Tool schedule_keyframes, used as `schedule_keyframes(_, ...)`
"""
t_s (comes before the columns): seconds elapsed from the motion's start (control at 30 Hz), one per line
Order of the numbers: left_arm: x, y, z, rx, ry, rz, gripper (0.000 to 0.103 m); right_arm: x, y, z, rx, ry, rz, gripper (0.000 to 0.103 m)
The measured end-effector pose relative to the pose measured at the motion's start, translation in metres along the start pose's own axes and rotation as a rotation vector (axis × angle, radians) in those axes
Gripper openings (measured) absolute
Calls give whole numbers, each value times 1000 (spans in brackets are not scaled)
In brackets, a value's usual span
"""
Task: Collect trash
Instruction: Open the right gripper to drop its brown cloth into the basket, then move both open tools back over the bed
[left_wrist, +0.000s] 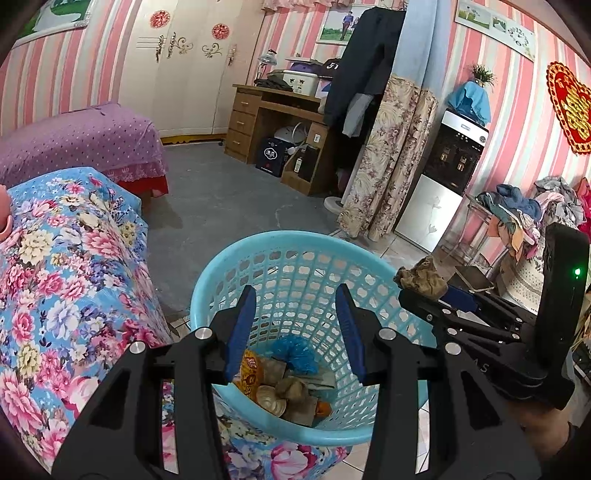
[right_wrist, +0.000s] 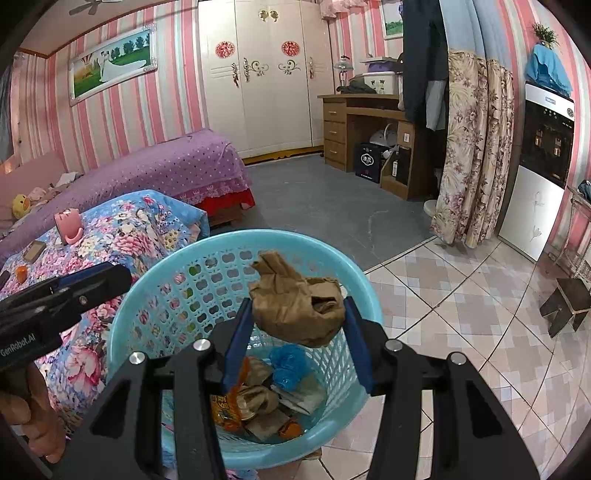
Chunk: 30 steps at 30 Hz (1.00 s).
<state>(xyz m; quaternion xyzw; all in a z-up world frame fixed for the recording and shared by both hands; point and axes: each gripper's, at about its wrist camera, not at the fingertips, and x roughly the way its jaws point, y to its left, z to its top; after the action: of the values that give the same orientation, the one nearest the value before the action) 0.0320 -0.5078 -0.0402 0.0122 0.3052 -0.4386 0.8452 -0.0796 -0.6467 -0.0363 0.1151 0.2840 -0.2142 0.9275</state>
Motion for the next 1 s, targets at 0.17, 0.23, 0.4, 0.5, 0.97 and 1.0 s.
schedule_keyframes(0.17,-4,10,-2,-18,-6,18,46,-1,0,0,11,4,10,49)
schedule_keyframes(0.23,-5,15,-2,-35,-8,22,46,-1,1,1,8,5,13,49)
schedule_keyframes(0.4,-11,23,-3,-57,-21,35,50,-4,4,2,7,-5,12,50)
schedule_keyframes(0.5,-14,27,-3,-62,-30,56,58,-4,5,3,6,-11,6,51)
schedule_keyframes(0.97,-39,61,-3,-114,-74,126,75,-8,13,4,16,-18,0,70)
schedule_keyframes(1.0,-42,64,-3,-121,-79,129,76,-9,15,4,14,-19,2,70)
